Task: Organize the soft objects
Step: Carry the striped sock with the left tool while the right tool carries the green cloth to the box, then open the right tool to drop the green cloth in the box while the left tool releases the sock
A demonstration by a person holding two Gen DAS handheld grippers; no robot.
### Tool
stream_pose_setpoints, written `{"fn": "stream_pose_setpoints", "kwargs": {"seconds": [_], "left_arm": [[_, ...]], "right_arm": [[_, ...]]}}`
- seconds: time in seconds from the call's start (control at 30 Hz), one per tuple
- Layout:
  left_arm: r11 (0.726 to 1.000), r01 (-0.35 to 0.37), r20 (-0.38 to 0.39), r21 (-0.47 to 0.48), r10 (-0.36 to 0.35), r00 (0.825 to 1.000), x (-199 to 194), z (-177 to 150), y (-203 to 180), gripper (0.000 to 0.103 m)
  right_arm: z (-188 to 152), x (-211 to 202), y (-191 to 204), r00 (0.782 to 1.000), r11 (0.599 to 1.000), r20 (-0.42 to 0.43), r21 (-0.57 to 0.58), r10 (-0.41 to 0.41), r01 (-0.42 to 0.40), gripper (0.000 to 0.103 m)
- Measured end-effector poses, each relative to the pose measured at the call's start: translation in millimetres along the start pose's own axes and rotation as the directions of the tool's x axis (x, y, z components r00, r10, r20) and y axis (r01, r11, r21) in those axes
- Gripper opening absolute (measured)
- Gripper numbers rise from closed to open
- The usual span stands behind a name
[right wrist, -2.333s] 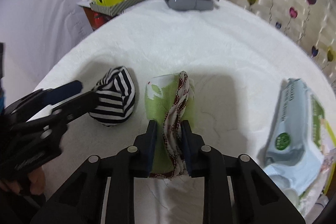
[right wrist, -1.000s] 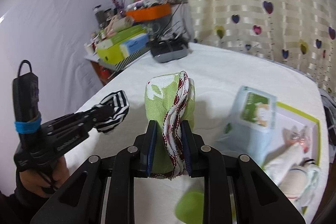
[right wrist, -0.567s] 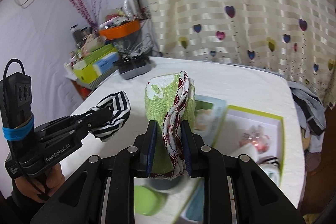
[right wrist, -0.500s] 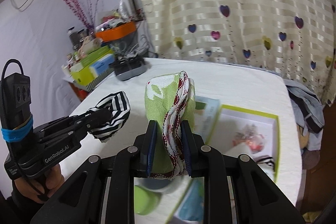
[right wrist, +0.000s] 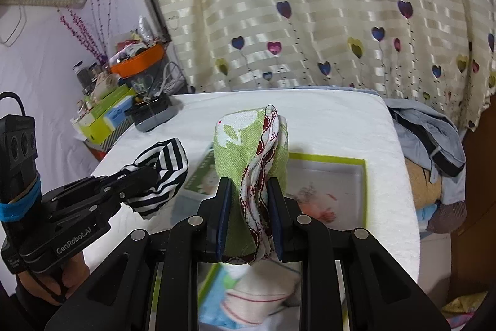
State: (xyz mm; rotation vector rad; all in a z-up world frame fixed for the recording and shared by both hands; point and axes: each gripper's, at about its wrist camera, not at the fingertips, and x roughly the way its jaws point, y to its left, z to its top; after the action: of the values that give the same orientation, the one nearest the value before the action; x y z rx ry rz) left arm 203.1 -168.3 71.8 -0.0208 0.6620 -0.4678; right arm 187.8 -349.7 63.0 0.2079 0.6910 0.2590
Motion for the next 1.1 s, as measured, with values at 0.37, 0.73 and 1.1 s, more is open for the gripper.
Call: {"fn": "stream_pose_setpoints", "kwargs": {"seconds": [0.37, 0.73, 1.1], "left_arm": [[0.995, 0.048, -0.087, 0.088, -0.04, 0.995, 44.8, 11.0, -40.5, 0.011], [0.993, 0.035, -0.204, 0.116, -0.011, 0.979, 95.5, 11.7, -55.9, 0.011], [0.993, 0.044, -0.274, 0.114, -0.011, 0.962, 117.9, 8.4, -61.3, 0.023]], "right_arm": [[2.3, 16.7, -49.0, 0.999, 0.996, -0.032, 0.079, -0.039, 0.042, 0.024], [-7.0, 56.7, -84.8, 0.988, 0.987, -0.139, 0.135, -0.064, 0.083, 0.025], [-11.1, 54.1, -87.6, 0.982, 0.985, -0.138, 0.103, -0.126, 0.14, 0.046]]}}
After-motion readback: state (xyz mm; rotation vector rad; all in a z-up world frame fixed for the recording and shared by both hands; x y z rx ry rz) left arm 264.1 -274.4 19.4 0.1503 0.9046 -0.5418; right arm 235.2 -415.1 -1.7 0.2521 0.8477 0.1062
